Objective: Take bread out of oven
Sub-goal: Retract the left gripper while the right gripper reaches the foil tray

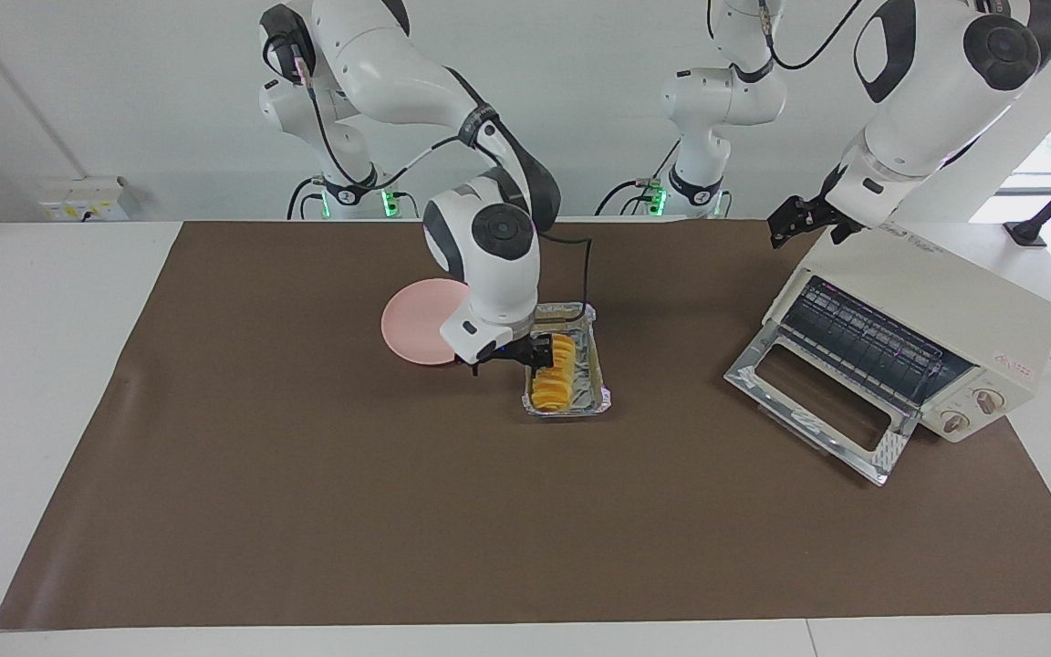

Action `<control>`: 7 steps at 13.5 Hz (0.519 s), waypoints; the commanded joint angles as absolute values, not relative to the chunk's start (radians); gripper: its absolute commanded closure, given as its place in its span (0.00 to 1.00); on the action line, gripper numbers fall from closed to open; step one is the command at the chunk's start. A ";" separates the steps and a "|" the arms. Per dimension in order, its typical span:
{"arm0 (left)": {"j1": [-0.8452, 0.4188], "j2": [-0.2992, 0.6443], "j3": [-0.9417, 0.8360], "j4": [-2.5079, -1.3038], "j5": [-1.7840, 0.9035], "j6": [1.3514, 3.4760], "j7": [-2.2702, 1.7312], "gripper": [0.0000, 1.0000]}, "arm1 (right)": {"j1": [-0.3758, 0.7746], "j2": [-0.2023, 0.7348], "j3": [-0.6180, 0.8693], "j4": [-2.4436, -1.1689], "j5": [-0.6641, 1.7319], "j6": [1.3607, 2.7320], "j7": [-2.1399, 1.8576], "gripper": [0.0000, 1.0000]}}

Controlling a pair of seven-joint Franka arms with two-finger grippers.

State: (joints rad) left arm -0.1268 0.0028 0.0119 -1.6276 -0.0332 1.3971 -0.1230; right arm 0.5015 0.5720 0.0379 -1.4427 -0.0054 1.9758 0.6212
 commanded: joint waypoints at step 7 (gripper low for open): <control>-0.114 -0.018 0.006 -1.652 -0.015 1.417 -0.113 0.00 | 0.538 0.617 0.031 -1.471 -0.055 2.069 0.649 0.20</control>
